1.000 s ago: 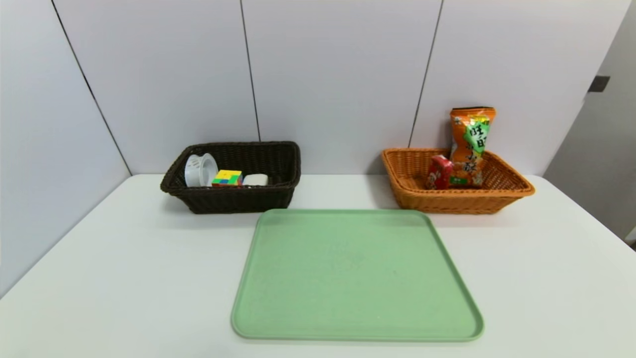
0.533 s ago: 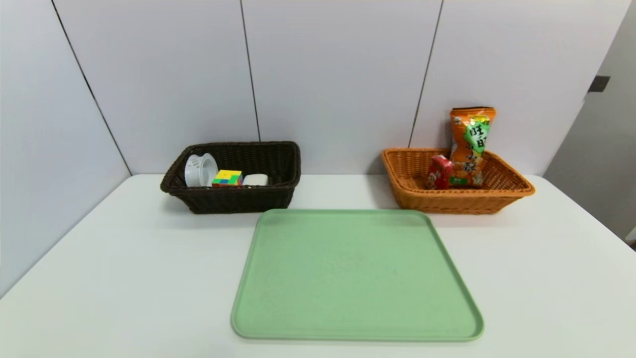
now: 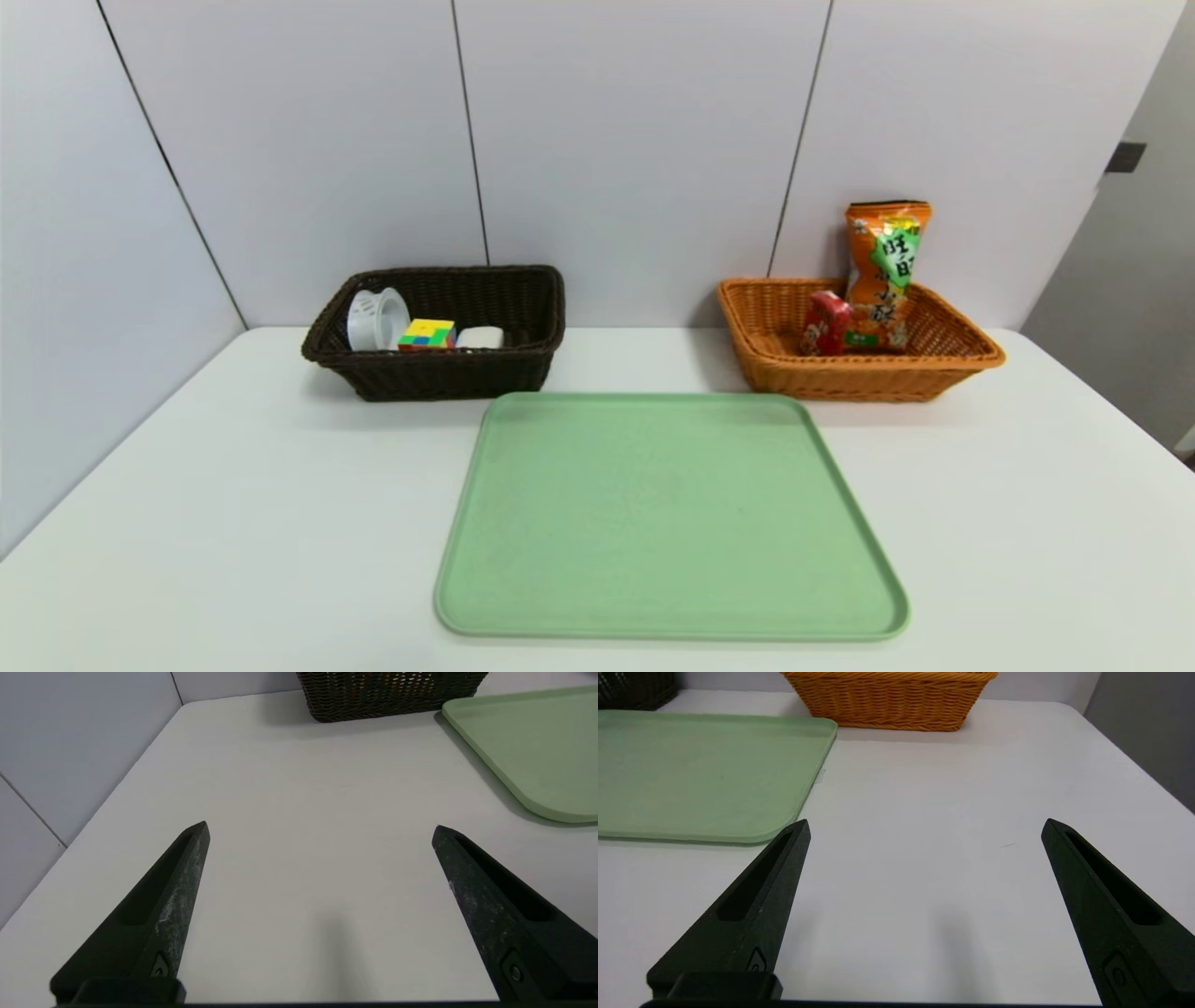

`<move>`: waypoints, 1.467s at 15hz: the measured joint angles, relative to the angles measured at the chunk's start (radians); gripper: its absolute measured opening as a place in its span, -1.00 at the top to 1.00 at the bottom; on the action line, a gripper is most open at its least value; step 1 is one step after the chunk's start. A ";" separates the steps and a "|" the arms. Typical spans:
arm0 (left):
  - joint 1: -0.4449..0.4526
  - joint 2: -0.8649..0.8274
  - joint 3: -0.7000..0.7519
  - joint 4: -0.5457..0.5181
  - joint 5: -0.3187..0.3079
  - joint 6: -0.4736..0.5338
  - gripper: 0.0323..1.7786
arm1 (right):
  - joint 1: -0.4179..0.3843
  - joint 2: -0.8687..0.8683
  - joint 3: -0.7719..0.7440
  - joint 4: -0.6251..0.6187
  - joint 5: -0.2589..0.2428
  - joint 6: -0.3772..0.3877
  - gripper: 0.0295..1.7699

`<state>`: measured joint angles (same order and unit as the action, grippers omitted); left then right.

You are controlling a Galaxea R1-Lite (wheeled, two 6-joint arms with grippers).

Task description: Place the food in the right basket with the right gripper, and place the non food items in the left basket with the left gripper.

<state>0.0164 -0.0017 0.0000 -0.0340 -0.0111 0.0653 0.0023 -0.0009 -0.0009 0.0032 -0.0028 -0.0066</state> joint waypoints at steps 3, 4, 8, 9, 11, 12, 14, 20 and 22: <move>0.000 0.000 0.000 0.000 0.014 -0.074 -0.90 | -0.001 0.000 -0.002 -0.003 -0.007 0.030 -0.93; 0.000 0.000 0.000 -0.003 0.015 -0.081 -0.90 | -0.002 0.000 -0.002 -0.007 -0.008 0.031 -0.93; 0.000 0.000 0.000 -0.004 0.016 -0.082 -0.90 | -0.002 0.000 0.000 -0.012 -0.006 0.029 -0.93; 0.000 0.000 0.000 -0.004 0.016 -0.082 -0.90 | -0.002 0.000 0.000 -0.012 -0.006 0.030 -0.93; 0.000 0.000 0.000 -0.004 0.015 -0.082 -0.90 | -0.002 0.000 0.000 -0.012 -0.006 0.030 -0.93; -0.001 0.000 0.000 -0.004 0.015 -0.082 -0.90 | -0.002 0.000 0.000 -0.012 -0.006 0.030 -0.93; -0.001 0.000 0.000 -0.004 0.015 -0.081 -0.90 | -0.002 0.000 0.001 -0.012 -0.006 0.030 -0.93; -0.001 0.000 0.000 -0.003 0.015 -0.081 -0.90 | -0.002 0.000 0.000 0.001 -0.007 0.029 -0.93; 0.000 0.000 0.000 -0.003 0.015 -0.082 -0.90 | -0.002 0.000 -0.003 0.001 -0.008 0.028 -0.93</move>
<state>0.0162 -0.0013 0.0000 -0.0374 0.0043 -0.0168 0.0000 -0.0004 -0.0038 0.0038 -0.0109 0.0211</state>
